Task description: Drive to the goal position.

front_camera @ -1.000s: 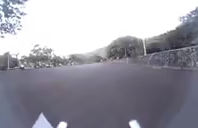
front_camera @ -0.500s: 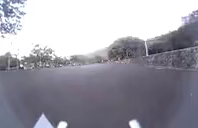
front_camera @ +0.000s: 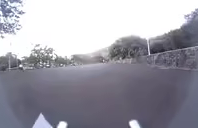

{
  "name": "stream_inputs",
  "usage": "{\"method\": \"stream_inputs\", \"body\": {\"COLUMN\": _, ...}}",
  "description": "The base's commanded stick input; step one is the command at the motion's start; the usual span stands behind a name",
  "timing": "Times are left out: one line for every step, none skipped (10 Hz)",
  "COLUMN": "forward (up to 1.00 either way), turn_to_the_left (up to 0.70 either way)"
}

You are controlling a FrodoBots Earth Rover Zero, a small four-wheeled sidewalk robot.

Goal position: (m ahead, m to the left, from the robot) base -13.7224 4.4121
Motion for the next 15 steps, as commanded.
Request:
{"method": "stream_inputs", "body": {"forward": 0.70, "turn_to_the_left": 0.00}}
{"method": "stream_inputs", "body": {"forward": 0.70, "turn_to_the_left": 0.00}}
{"method": "stream_inputs", "body": {"forward": 0.70, "turn_to_the_left": 0.00}}
{"method": "stream_inputs", "body": {"forward": 0.70, "turn_to_the_left": 0.00}}
{"method": "stream_inputs", "body": {"forward": 0.70, "turn_to_the_left": 0.00}}
{"method": "stream_inputs", "body": {"forward": 0.70, "turn_to_the_left": 0.00}}
{"method": "stream_inputs", "body": {"forward": 0.70, "turn_to_the_left": 0.00}}
{"method": "stream_inputs", "body": {"forward": 0.70, "turn_to_the_left": 0.00}}
{"method": "stream_inputs", "body": {"forward": 0.70, "turn_to_the_left": 0.00}}
{"method": "stream_inputs", "body": {"forward": 0.70, "turn_to_the_left": 0.00}}
{"method": "stream_inputs", "body": {"forward": 0.70, "turn_to_the_left": 0.00}}
{"method": "stream_inputs", "body": {"forward": 0.70, "turn_to_the_left": 0.00}}
{"method": "stream_inputs", "body": {"forward": 0.70, "turn_to_the_left": 0.00}}
{"method": "stream_inputs", "body": {"forward": 0.70, "turn_to_the_left": 0.00}}
{"method": "stream_inputs", "body": {"forward": 0.70, "turn_to_the_left": 0.00}}
